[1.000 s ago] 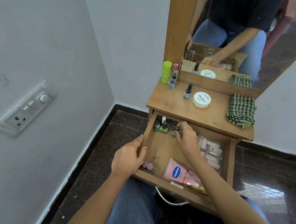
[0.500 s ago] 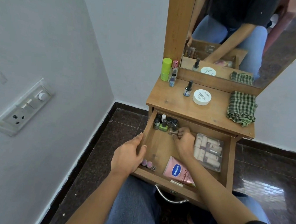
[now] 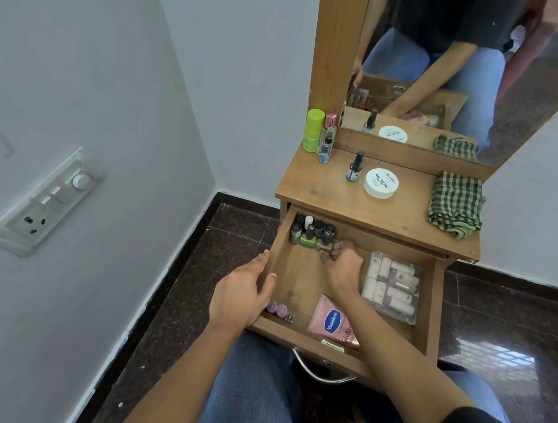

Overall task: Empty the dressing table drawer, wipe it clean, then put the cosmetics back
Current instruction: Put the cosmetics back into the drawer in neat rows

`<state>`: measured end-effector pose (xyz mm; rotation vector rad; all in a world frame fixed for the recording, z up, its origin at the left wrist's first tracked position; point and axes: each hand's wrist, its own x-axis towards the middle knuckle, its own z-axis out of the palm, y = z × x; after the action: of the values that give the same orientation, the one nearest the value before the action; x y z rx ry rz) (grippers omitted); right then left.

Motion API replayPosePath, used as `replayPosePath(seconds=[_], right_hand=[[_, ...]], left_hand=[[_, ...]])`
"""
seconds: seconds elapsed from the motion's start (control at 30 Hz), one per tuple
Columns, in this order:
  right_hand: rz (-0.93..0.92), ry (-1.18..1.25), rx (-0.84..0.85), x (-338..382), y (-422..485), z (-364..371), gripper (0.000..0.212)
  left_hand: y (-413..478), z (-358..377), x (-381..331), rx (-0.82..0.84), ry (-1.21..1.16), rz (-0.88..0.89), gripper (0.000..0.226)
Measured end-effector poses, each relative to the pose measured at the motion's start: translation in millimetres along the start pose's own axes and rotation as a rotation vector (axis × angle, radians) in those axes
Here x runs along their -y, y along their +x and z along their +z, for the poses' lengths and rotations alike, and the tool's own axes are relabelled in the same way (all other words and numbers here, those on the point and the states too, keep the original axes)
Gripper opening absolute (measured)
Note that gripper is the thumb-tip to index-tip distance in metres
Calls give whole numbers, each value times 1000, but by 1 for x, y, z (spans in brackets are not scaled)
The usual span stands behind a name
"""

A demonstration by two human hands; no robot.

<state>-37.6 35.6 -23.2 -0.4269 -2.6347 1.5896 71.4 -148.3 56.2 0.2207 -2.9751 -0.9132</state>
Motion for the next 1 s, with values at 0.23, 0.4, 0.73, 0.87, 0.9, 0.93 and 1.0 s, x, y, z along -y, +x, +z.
replayPosePath(seconds=[0.23, 0.4, 0.73, 0.87, 0.9, 0.93, 1.0], right_hand=[[-167, -118, -6, 13, -8, -28, 19], [-473, -176, -137, 62, -6, -70, 12], [-408, -331, -95, 127, 99, -90, 36], [-310, -376, 9, 130, 108, -80, 35], [-304, -384, 19, 128, 109, -78, 33], [-305, -383, 25, 128, 110, -76, 31], [-325, -361, 29, 127, 110, -76, 30]], left_hand=[[-1, -1, 0, -4, 4, 8, 49], [-1, 0, 0, 3, -3, -3, 49], [-1, -2, -2, 7, -10, -19, 49], [-1, -2, -3, 10, -10, -19, 49], [-1, -2, -3, 10, -9, -16, 49], [-1, -2, -2, 9, -5, -14, 49], [-1, -2, -2, 8, -1, -16, 49]])
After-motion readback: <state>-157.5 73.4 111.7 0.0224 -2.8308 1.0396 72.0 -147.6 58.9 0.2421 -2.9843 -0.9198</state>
